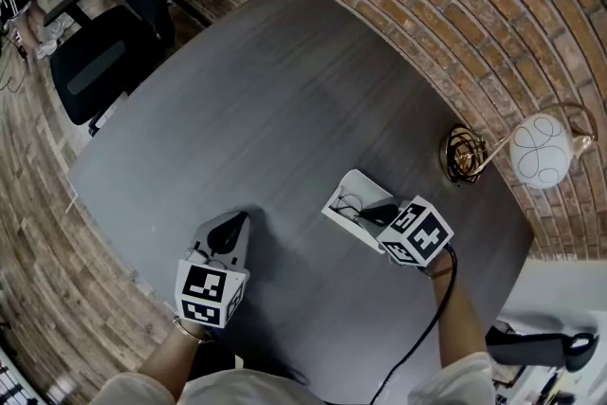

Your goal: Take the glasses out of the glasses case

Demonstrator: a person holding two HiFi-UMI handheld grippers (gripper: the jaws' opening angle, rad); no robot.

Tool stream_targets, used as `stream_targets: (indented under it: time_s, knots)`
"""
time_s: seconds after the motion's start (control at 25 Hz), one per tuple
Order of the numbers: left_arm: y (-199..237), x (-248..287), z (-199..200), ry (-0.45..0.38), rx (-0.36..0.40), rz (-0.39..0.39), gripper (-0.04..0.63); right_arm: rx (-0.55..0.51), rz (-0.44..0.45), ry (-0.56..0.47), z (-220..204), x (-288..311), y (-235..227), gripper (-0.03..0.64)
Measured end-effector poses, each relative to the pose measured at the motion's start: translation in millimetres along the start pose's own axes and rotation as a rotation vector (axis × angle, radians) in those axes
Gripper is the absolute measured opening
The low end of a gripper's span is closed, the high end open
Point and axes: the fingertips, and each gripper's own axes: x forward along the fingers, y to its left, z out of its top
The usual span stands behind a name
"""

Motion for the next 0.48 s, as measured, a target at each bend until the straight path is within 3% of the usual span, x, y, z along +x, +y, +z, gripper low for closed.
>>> stream_targets:
  time_s: [0.48]
  knots:
    - [-0.5,-5.4,4.8,0.0,-0.002,-0.005,0.017,-0.036,-0.071,-0.021,2.5,-5.1,-2.9,0.041]
